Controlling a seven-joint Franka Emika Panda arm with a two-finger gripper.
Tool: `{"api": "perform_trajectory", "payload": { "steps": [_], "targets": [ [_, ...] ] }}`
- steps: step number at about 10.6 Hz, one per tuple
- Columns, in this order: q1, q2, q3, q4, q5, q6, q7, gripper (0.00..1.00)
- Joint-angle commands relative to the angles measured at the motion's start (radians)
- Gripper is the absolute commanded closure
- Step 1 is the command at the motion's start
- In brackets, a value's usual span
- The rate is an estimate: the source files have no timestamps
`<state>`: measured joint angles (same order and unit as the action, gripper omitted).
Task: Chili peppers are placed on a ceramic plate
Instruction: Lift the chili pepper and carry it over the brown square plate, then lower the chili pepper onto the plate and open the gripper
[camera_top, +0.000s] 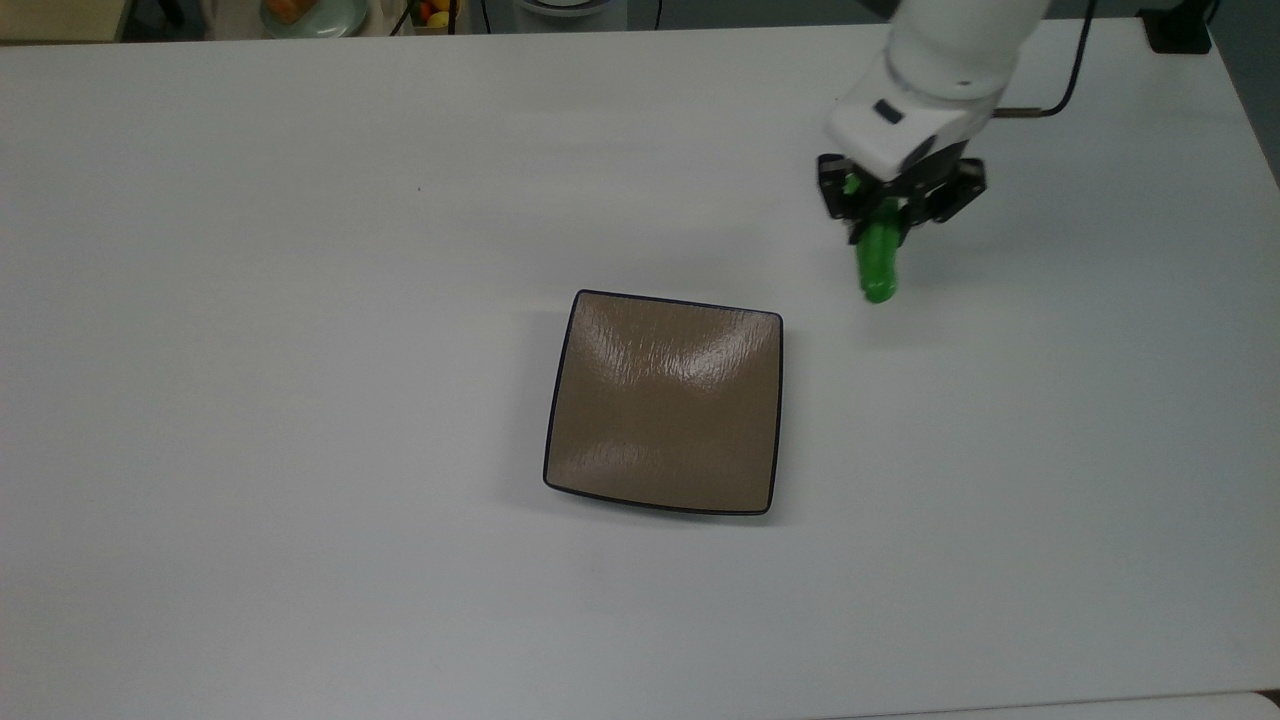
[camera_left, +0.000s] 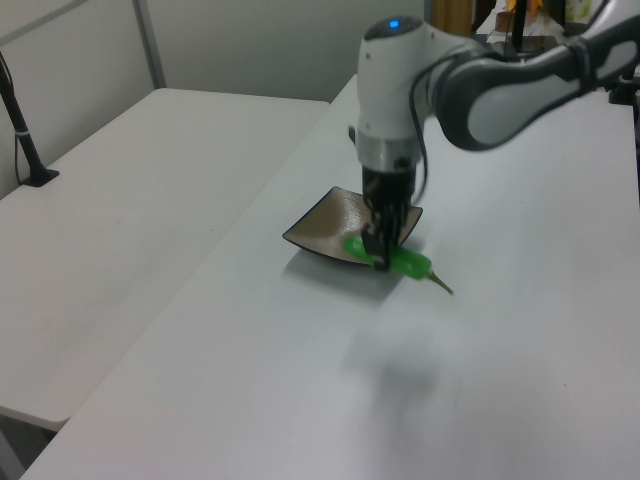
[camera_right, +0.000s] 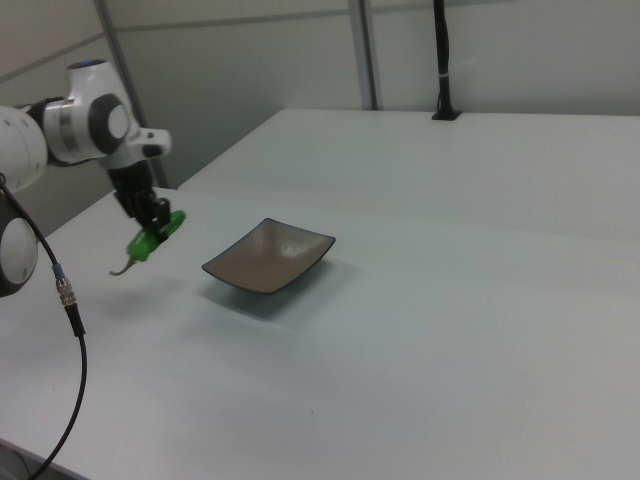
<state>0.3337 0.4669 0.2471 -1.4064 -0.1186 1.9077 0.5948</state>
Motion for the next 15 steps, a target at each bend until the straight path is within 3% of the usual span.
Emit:
{"api": "perform_trajectory", "payload": {
  "steps": [1, 3, 7, 9, 15],
  "targets": [
    [-0.015, 0.007, -0.095, 0.041, -0.003, 0.035, -0.05, 0.94],
    [-0.051, 0.01, -0.132, 0.04, -0.003, 0.095, -0.078, 0.94],
    [-0.113, 0.051, -0.16, 0.03, -0.003, 0.281, -0.148, 0.93],
    [-0.131, 0.084, -0.161, 0.011, -0.003, 0.335, -0.206, 0.93],
    [-0.143, 0.144, -0.161, -0.011, 0.001, 0.415, -0.214, 0.92]
  ]
}}
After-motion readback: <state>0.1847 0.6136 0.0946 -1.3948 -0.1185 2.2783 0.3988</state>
